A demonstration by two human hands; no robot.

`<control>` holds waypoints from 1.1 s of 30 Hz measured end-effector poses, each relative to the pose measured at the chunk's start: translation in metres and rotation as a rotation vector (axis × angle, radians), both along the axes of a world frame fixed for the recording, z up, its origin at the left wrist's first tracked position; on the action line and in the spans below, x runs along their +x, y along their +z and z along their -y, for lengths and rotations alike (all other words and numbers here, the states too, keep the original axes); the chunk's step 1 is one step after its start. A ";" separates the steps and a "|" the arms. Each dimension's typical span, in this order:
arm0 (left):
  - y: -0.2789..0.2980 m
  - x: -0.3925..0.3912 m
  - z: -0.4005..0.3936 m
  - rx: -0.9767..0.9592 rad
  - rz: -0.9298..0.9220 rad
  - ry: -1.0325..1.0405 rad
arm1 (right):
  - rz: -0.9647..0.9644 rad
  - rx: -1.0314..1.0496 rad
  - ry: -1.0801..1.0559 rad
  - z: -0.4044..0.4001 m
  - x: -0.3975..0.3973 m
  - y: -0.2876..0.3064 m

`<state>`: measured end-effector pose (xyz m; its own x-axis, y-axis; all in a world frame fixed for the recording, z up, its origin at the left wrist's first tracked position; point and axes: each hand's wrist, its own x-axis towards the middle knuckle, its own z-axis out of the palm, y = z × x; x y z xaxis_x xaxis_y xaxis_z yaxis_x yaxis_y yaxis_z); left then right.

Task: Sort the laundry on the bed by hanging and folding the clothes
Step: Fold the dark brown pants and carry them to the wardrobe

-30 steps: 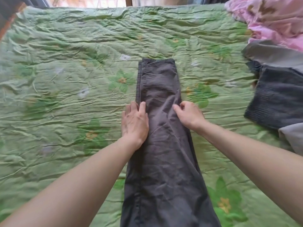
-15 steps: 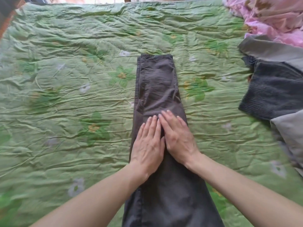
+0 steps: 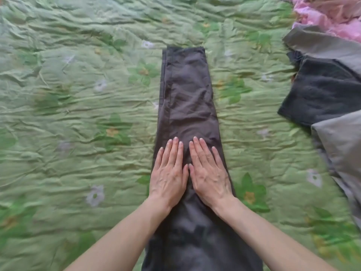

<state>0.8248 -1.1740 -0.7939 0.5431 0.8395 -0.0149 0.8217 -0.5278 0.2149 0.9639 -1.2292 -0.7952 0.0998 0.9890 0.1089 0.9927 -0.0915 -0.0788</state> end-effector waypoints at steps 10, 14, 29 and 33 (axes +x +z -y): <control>-0.004 -0.065 0.094 -0.021 0.033 -0.131 | -0.069 -0.097 -0.131 0.129 -0.002 -0.009; 0.015 -0.057 0.132 -0.076 0.045 -0.046 | -0.040 -0.089 -0.166 0.153 -0.024 0.008; -0.012 -0.131 0.228 -0.033 0.020 -0.202 | -0.104 -0.132 -0.164 0.249 -0.048 -0.017; -0.008 -0.145 0.249 -0.048 0.003 -0.259 | -0.120 -0.123 -0.135 0.273 -0.053 -0.015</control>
